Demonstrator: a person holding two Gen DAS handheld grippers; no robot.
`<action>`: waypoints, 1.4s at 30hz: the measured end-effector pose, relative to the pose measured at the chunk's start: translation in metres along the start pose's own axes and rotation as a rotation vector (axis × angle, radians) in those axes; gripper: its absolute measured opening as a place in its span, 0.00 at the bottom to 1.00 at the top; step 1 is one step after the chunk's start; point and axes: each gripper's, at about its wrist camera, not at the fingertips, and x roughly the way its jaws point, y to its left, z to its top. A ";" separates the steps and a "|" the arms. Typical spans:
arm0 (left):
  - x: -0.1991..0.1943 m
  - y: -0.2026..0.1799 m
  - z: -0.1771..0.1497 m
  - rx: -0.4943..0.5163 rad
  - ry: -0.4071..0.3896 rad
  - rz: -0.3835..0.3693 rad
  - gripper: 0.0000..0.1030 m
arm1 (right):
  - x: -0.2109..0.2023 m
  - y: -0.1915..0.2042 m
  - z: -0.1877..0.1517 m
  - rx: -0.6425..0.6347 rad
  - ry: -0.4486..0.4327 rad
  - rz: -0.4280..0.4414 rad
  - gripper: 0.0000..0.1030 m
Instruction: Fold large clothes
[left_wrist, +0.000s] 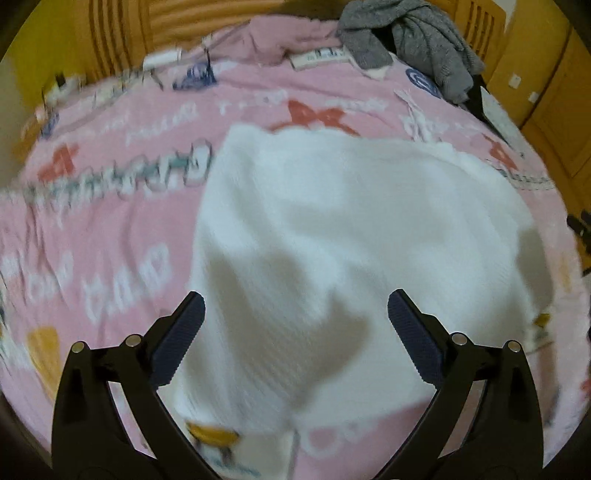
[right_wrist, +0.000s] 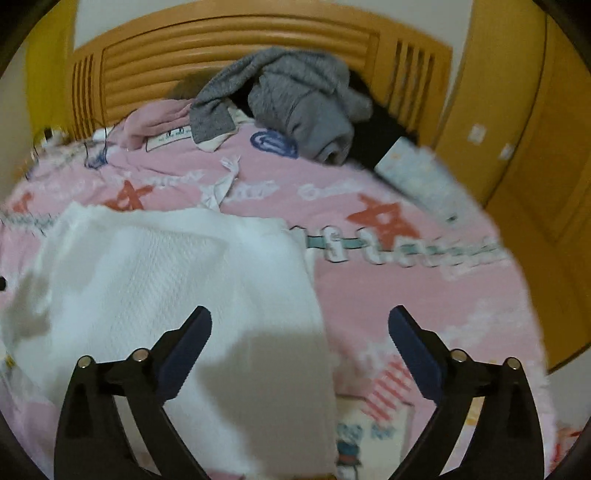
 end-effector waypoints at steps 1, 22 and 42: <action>0.000 0.001 -0.005 -0.016 0.010 -0.003 0.94 | -0.012 0.008 -0.005 -0.018 -0.011 -0.033 0.92; 0.048 0.070 0.009 -0.220 0.215 -0.048 0.94 | 0.035 -0.013 -0.023 0.083 0.172 0.241 0.92; 0.110 0.144 0.027 -0.491 0.284 -0.331 0.94 | 0.205 -0.041 -0.021 0.245 0.578 0.666 0.93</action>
